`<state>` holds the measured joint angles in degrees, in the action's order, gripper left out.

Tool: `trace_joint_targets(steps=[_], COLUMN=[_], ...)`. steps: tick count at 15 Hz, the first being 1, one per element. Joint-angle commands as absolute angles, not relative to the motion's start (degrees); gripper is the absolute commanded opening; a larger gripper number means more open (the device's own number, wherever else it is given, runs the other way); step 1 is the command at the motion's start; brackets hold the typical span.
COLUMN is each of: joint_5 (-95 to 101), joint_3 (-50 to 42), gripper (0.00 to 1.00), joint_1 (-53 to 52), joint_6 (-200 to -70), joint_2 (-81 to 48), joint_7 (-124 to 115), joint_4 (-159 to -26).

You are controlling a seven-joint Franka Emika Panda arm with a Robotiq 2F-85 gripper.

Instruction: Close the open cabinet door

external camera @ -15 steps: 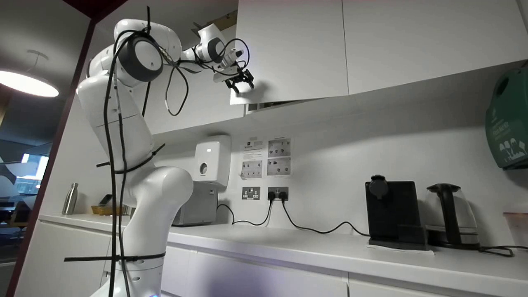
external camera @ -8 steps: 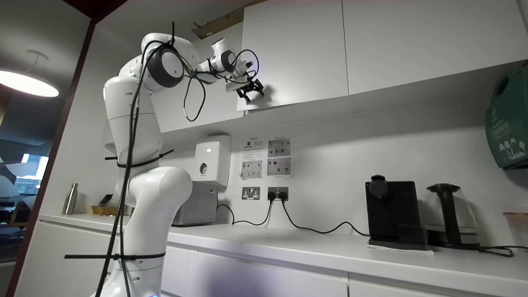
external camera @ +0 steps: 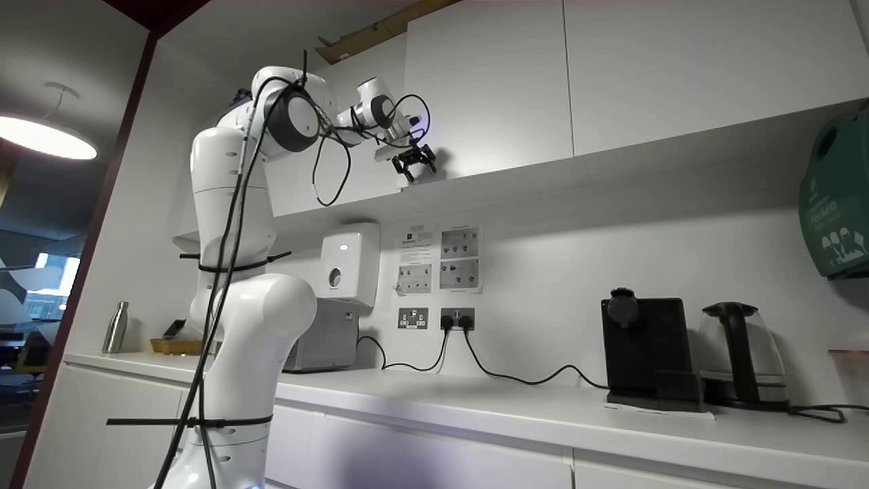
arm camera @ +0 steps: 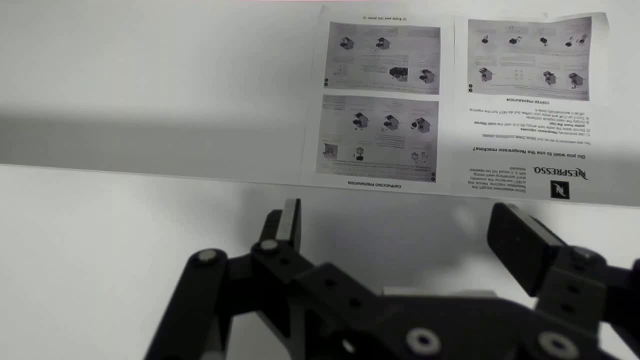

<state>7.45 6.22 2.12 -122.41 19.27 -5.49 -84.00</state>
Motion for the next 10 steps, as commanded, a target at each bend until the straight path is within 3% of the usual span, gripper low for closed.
trace_joint_targets(steps=[1,9,10], joint_5=[9.0,14.6,13.4], joint_3=[5.7,1.2,1.2], gripper=[1.00,1.00,1.00], joint_1=[2.6,7.6,6.4], joint_6=[-115.5,-98.6,-100.3], joint_2=[20.9,34.7,30.3], joint_7=[-7.3,-9.8,-8.4], joint_4=[-82.7,-99.8,-94.1])
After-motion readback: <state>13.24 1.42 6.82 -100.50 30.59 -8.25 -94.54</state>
